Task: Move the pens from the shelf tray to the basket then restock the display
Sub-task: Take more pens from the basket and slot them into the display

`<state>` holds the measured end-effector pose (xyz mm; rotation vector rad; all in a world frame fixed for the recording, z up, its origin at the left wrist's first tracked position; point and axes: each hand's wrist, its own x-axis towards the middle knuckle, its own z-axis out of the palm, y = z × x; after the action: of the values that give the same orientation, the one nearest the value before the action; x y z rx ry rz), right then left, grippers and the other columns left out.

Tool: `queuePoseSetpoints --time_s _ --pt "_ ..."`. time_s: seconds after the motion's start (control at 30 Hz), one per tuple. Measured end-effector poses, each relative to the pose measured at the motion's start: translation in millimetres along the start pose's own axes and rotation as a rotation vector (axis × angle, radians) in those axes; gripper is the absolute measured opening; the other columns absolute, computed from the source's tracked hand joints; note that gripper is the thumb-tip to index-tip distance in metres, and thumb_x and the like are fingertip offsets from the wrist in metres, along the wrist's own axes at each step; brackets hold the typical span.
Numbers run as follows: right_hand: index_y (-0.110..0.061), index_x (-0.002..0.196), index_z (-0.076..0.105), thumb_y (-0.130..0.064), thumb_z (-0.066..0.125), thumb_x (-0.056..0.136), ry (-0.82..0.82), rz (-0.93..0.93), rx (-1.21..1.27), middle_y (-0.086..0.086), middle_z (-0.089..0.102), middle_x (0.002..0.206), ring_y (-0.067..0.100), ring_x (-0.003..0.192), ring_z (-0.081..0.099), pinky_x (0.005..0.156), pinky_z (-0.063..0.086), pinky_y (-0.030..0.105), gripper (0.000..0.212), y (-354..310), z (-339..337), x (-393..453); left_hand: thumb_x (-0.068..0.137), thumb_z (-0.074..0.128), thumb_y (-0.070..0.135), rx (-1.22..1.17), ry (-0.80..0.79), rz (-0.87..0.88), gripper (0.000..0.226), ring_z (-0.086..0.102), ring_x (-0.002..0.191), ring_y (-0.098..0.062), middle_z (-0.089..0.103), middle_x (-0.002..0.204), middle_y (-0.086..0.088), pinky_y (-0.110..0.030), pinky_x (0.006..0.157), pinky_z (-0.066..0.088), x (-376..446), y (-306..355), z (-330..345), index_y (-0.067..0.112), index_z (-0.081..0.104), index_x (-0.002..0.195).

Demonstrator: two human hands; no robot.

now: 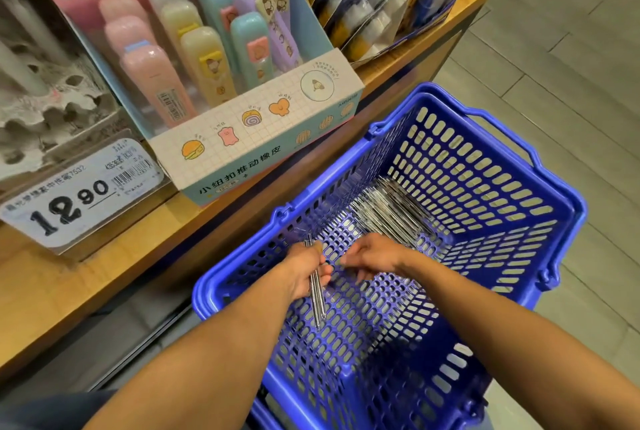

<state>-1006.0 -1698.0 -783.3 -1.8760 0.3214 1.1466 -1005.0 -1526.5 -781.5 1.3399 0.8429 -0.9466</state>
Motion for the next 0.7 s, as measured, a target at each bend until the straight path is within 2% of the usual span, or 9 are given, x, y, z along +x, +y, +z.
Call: queuePoseSetpoints --time_s 0.07,0.1,0.13,0.27,0.33,0.5,0.6,0.7 --pt "-0.005 0.106 0.061 -0.021 0.065 0.092 0.439 0.073 -0.297 0.012 0.069 0.099 0.027 0.090 0.068 0.075 0.057 0.030 0.021 12.9 -14.3 9.9 0.105 0.045 0.023 0.006 -0.013 -0.011 0.017 0.046 0.052 -0.013 0.046 0.065 -0.002 -0.029 0.049 0.048 -0.3 -0.3 -1.6 0.011 0.048 0.094" --pt "-0.005 0.115 0.055 -0.016 0.063 0.093 0.564 0.121 -0.432 0.014 0.066 0.106 0.030 0.097 0.065 0.081 0.055 0.035 0.026 19.2 -17.1 12.5 0.105 0.045 0.023 0.011 -0.023 -0.014 0.019 0.044 0.049 -0.013 0.044 0.062 -0.001 -0.028 0.046 0.047 -0.3 -0.4 -1.9 0.011 0.047 0.091" --pt "-0.004 0.122 0.049 -0.010 0.061 0.092 0.604 0.162 -0.525 0.016 0.064 0.111 0.032 0.100 0.062 0.083 0.053 0.037 0.032 24.7 -17.3 14.6 0.105 0.046 0.023 0.019 -0.033 -0.014 0.021 0.041 0.047 -0.013 0.043 0.059 -0.001 -0.027 0.044 0.045 0.3 -0.8 -2.1 0.011 0.047 0.089" --pt "-0.002 0.124 0.045 -0.004 0.062 0.090 0.550 0.268 -0.751 0.015 0.065 0.111 0.030 0.098 0.065 0.070 0.047 0.031 0.038 38.4 -4.2 24.8 0.104 0.049 0.016 0.013 -0.048 -0.024 0.018 0.040 0.047 -0.012 0.043 0.058 0.000 -0.026 0.043 0.043 2.5 -2.0 -1.4 0.010 0.050 0.087" --pt "-0.001 0.124 0.046 -0.006 0.063 0.090 0.552 0.283 -0.781 0.015 0.065 0.112 0.029 0.098 0.066 0.071 0.051 0.030 0.039 40.9 -0.7 29.6 0.103 0.048 0.011 0.015 -0.046 -0.034 0.017 0.041 0.049 -0.012 0.045 0.060 -0.002 -0.027 0.047 0.043 3.4 -2.1 -1.4 0.009 0.052 0.087" --pt "-0.003 0.118 0.051 -0.009 0.061 0.091 0.531 0.303 -0.728 0.014 0.064 0.113 0.029 0.102 0.063 0.076 0.049 0.033 0.030 45.6 -1.7 30.8 0.103 0.042 0.003 0.040 -0.016 -0.061 0.019 0.042 0.053 -0.012 0.051 0.069 -0.006 -0.025 0.051 0.041 2.4 -0.9 -1.6 0.003 0.054 0.088" --pt "-0.002 0.117 0.050 -0.008 0.058 0.093 0.483 0.303 -0.673 0.014 0.062 0.114 0.026 0.093 0.060 0.071 0.044 0.027 0.026 46.1 2.9 29.5 0.103 0.042 0.002 0.046 -0.010 -0.054 0.019 0.044 0.056 -0.012 0.054 0.073 -0.008 -0.024 0.051 0.043 2.4 -0.4 -1.1 0.002 0.055 0.088" --pt "-0.002 0.111 0.057 -0.012 0.061 0.093 0.430 0.333 -0.596 0.016 0.064 0.111 0.028 0.090 0.061 0.073 0.050 0.032 0.020 45.1 4.0 29.0 0.103 0.041 0.005 0.047 -0.008 -0.058 0.017 0.047 0.056 -0.013 0.054 0.071 -0.006 -0.025 0.051 0.046 2.0 -1.1 -0.3 0.004 0.055 0.093"
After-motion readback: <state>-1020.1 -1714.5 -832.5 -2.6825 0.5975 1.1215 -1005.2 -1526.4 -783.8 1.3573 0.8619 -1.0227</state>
